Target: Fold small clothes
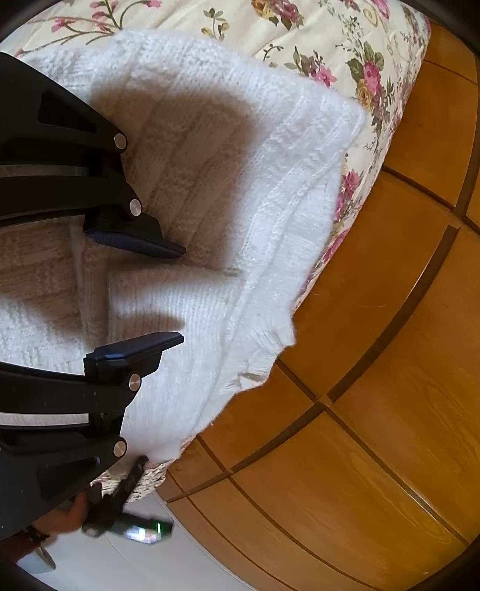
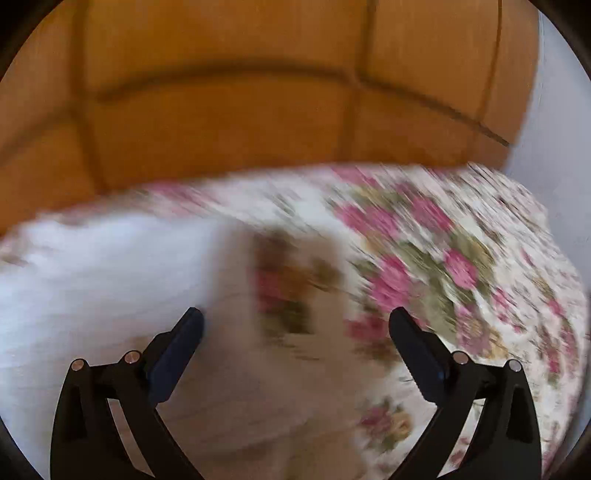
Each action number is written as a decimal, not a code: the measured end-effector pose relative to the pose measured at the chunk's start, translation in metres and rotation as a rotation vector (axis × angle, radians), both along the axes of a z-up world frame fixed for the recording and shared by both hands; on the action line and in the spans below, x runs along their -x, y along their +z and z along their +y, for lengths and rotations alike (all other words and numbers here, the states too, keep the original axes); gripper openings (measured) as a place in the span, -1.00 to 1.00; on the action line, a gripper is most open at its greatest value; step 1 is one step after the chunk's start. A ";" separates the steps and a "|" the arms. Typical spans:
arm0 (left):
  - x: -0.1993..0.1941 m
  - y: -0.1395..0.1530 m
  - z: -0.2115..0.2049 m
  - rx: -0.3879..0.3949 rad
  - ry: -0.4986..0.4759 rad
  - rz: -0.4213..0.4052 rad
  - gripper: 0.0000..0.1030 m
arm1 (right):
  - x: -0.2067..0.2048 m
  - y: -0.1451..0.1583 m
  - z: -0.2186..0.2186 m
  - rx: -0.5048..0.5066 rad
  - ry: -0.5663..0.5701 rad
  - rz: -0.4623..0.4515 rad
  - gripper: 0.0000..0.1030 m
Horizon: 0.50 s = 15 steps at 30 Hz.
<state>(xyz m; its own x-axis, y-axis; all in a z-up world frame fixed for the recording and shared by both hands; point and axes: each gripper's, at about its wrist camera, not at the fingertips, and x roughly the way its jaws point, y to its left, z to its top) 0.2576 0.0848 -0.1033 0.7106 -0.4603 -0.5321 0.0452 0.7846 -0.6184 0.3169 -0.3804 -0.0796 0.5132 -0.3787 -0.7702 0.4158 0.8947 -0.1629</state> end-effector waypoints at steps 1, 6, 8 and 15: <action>-0.001 -0.001 0.001 0.007 -0.003 0.002 -0.21 | -0.001 -0.011 -0.014 -0.043 -0.040 0.014 0.95; -0.004 -0.003 -0.001 0.006 -0.007 0.009 -0.21 | 0.004 -0.014 -0.026 -0.097 -0.080 -0.014 0.95; -0.003 -0.003 0.000 0.004 -0.007 0.010 -0.21 | 0.007 -0.010 -0.026 -0.094 -0.089 -0.019 0.95; -0.006 -0.002 -0.006 -0.042 -0.004 0.020 -0.21 | 0.046 0.012 0.007 -0.016 -0.032 -0.044 0.95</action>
